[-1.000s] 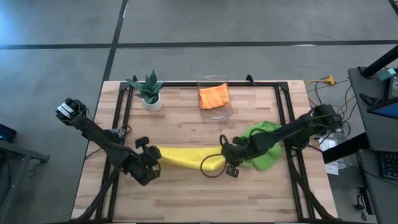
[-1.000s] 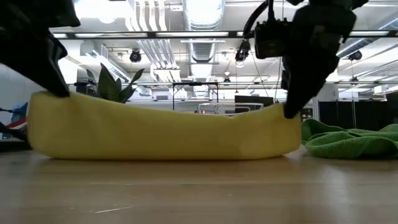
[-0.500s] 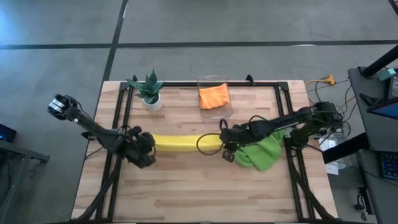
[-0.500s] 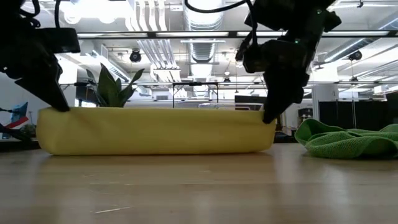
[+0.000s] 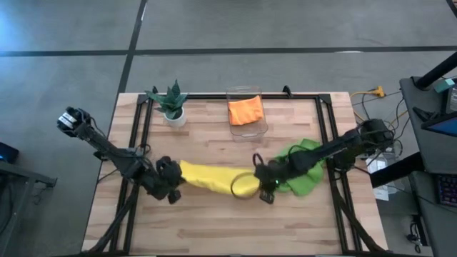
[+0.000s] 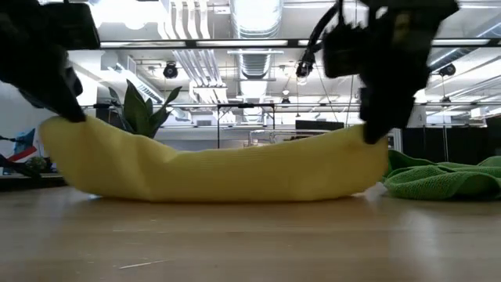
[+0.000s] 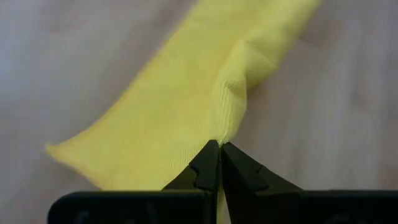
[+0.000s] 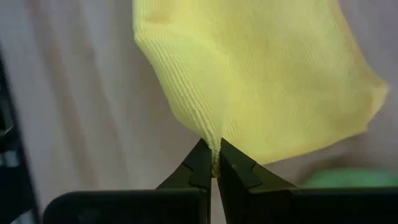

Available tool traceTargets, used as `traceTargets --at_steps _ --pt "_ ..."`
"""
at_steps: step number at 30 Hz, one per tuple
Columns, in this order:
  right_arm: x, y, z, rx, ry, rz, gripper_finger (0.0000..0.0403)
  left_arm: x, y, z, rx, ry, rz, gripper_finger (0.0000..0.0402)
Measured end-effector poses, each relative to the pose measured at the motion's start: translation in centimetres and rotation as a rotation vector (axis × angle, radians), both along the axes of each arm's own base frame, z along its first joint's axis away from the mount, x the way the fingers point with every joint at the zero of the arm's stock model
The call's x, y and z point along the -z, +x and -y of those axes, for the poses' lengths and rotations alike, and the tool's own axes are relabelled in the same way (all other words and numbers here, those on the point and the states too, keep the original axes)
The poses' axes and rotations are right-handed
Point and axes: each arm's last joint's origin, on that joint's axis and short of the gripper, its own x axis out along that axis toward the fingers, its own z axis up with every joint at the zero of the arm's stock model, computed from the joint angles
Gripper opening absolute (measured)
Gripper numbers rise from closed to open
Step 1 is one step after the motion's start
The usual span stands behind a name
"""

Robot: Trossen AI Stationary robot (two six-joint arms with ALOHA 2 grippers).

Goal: Fold microfiber towels
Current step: Fold the yellow towel

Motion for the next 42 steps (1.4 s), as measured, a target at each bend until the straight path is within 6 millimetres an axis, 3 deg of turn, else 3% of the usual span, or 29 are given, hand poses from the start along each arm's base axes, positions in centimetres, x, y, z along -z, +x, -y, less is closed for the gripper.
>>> traceTargets --at_steps 8,12,17,20,26,42 --pt "-0.2 -2.9 -7.3 -0.028 0.105 -0.006 0.0009 2.3 0.4 5.8 0.194 -0.147 0.008 0.0000" --pt "-0.9 -3.4 -8.6 0.041 0.118 0.058 0.0009 2.1 0.6 6.5 0.182 -0.181 0.057 0.0000" --pt "-1.3 -3.4 -8.6 0.117 0.137 0.162 0.0009 0.1 0.5 5.9 0.145 -0.177 0.232 0.0000" --pt "-0.9 -3.6 -8.3 0.179 0.194 0.289 0.0009 0.2 -0.1 5.1 0.115 -0.182 0.280 0.0000" --pt "0.8 -5.1 -6.2 0.327 0.258 0.453 0.0009 1.5 -0.8 3.0 0.050 -0.245 0.403 0.0000" --pt "3.8 -9.6 -2.0 0.534 0.342 0.354 0.0009 6.2 -4.2 -1.9 -0.207 -0.320 0.452 0.0000"
